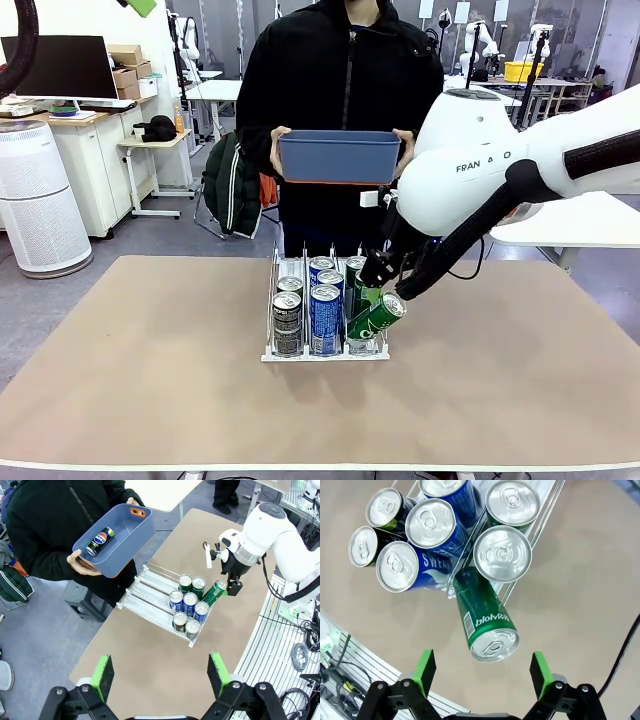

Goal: Fill the beverage cans into the dispenser.
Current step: Place the picked Sprite in the line of the Automatic Can Dispenser with the same cans.

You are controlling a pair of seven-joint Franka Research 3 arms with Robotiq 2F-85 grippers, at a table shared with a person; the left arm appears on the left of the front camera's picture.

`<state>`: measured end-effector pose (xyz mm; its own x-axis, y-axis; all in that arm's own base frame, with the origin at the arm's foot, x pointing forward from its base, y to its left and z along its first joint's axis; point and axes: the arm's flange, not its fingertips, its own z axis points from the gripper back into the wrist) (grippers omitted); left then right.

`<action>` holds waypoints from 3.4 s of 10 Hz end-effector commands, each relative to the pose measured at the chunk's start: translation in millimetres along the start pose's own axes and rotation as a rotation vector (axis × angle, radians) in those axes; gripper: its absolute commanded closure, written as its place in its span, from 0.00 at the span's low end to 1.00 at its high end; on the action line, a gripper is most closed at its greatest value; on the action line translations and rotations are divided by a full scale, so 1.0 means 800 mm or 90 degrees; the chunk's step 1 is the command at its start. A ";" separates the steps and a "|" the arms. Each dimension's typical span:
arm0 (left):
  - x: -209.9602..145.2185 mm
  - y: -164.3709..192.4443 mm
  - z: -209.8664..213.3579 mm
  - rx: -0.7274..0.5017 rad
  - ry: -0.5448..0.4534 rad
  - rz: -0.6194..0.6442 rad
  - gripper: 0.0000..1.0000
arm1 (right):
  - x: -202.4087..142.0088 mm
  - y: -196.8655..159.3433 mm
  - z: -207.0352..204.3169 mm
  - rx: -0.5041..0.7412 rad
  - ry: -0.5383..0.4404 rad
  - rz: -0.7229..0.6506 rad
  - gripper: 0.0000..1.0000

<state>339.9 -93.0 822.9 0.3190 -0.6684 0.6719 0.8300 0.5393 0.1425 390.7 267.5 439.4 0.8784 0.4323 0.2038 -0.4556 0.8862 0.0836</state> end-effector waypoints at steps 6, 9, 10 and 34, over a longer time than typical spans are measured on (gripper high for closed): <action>-0.001 0.001 0.000 0.002 -0.002 0.001 0.00 | -0.002 -0.034 -0.058 0.115 -0.017 -0.060 0.00; -0.001 0.001 0.000 0.002 -0.002 0.001 0.00 | 0.004 -0.048 -0.075 0.131 -0.052 -0.029 0.00; -0.001 0.001 0.000 0.002 -0.002 0.001 0.00 | 0.005 -0.048 -0.076 0.146 -0.054 -0.038 0.19; -0.001 0.001 0.000 0.002 -0.002 0.001 0.00 | 0.095 0.029 -0.006 -0.059 0.085 0.027 0.00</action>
<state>339.8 -93.0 823.0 0.3189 -0.6684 0.6720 0.8299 0.5393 0.1426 457.1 329.7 447.7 0.8668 0.4979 0.0277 -0.4971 0.8672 -0.0295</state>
